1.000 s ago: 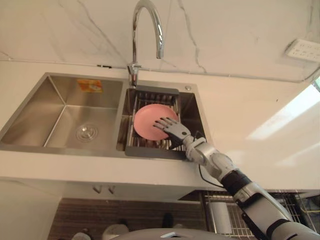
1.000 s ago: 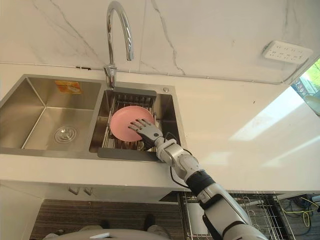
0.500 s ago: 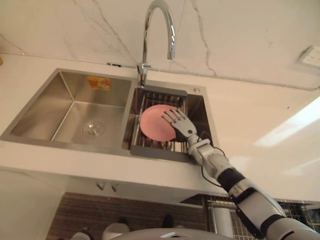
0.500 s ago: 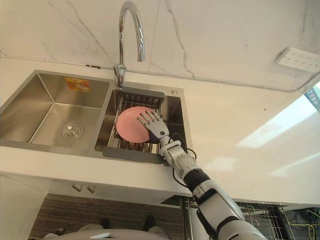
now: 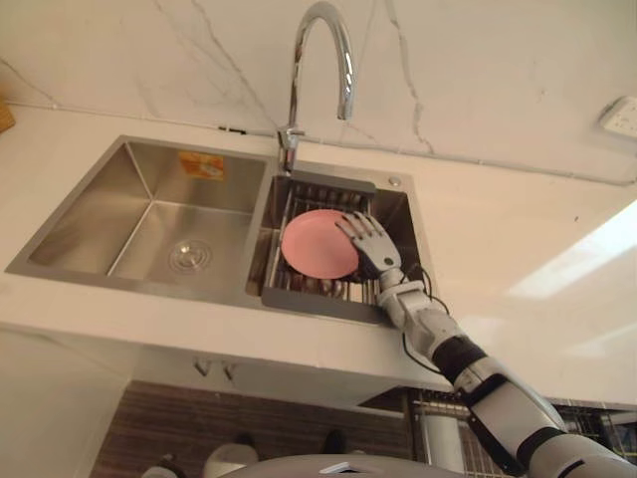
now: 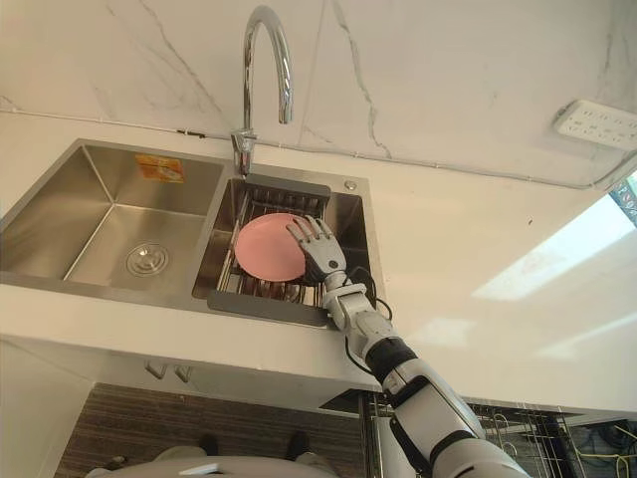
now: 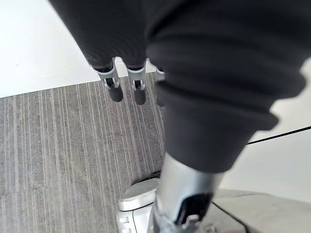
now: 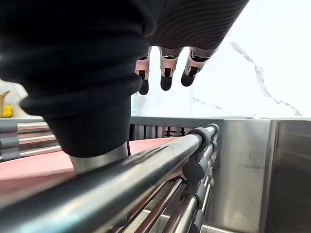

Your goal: Walk over to the sink, pick up the cup, carry it to the dishwasher, place the cup inside the dishwasher, then close the dishwasher door

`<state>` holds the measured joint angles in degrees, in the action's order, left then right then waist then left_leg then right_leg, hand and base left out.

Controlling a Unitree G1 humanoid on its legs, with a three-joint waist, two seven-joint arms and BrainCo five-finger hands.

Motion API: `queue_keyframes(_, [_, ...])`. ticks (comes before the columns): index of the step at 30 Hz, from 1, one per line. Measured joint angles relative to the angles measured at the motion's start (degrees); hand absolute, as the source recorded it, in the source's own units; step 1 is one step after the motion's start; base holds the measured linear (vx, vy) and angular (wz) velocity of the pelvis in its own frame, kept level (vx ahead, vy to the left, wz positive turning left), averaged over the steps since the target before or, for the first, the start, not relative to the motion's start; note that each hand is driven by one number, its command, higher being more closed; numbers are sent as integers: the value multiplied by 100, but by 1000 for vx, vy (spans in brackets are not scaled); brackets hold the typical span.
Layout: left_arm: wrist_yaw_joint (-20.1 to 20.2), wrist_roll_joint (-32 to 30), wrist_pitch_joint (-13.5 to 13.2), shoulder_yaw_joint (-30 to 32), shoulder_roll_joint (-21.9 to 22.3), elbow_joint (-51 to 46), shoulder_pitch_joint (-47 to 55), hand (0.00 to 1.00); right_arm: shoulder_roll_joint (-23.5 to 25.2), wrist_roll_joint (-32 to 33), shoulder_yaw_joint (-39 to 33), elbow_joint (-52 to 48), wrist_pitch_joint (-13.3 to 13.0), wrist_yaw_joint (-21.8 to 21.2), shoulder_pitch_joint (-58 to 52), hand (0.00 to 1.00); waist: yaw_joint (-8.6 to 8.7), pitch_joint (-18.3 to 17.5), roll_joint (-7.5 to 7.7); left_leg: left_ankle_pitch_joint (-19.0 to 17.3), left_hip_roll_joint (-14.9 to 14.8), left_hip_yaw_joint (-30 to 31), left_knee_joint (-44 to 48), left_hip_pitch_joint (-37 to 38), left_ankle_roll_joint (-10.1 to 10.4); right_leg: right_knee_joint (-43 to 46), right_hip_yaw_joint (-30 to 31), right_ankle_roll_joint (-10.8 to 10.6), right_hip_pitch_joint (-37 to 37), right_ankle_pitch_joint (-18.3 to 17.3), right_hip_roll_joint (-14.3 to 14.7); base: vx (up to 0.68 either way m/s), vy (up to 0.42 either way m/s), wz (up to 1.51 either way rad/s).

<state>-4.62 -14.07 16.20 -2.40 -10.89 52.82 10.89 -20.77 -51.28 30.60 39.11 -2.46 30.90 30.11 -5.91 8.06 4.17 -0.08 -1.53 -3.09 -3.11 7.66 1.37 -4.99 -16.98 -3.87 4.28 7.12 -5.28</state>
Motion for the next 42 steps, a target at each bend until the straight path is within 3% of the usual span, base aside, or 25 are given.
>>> queue_keyframes(9, [-97, 261, -280, 69, -5, -53, 167, 0, 81, 262, -292, -125, -16, 497, 0, 0, -20, 8, -10, 17, 0, 19, 7, -52, -4, -7, -70, -17, -18, -14, -15, -9, 1, 4])
queue_keyframes(14, [-119, 261, -300, 128, 40, -89, 176, 0, 263, 252, -280, -373, -363, 718, 1, 0, -82, 28, -30, 18, 15, 30, 10, -54, -7, -8, -102, -18, -4, -15, -37, -9, 8, 3])
queue_keyframes(20, [-118, 260, -289, 120, 142, -200, 267, 0, 283, 256, -278, -468, -494, 723, 4, 0, -161, 86, -54, 23, 33, 81, 12, -58, -15, -6, -122, -17, 6, -15, -56, -1, 1, 1])
queue_keyframes(34, [-116, 252, -287, 113, 192, -203, 350, 0, 287, 447, -250, -469, -393, 637, 4, 0, -193, 152, -107, 22, 35, 87, 27, -61, -13, -5, -120, -17, 9, -15, -58, 0, 0, 0])
queue_keyframes(37, [-116, 253, -286, 98, 194, -202, 393, 0, 284, 987, -248, -502, -746, 159, 8, 0, -184, 166, -129, 18, 33, 82, 35, -66, -11, -8, -114, -17, 5, -15, -56, 0, 0, 0])
queue_keyframes(39, [-96, 252, -280, 84, 207, -203, 411, 0, 193, 1644, -166, -635, -1117, -480, 67, 0, -172, 184, -154, 14, 29, 79, 38, -69, -10, -8, -112, -17, 4, -16, -53, 0, 0, 0])
queue_keyframes(42, [-9, 243, -270, 41, 195, -204, 397, 0, 197, 1986, -141, -815, -1544, -1044, 70, 0, -159, 190, -163, 8, 22, 74, 39, -66, -7, -7, -109, -16, 4, -16, -47, 0, 0, 0])
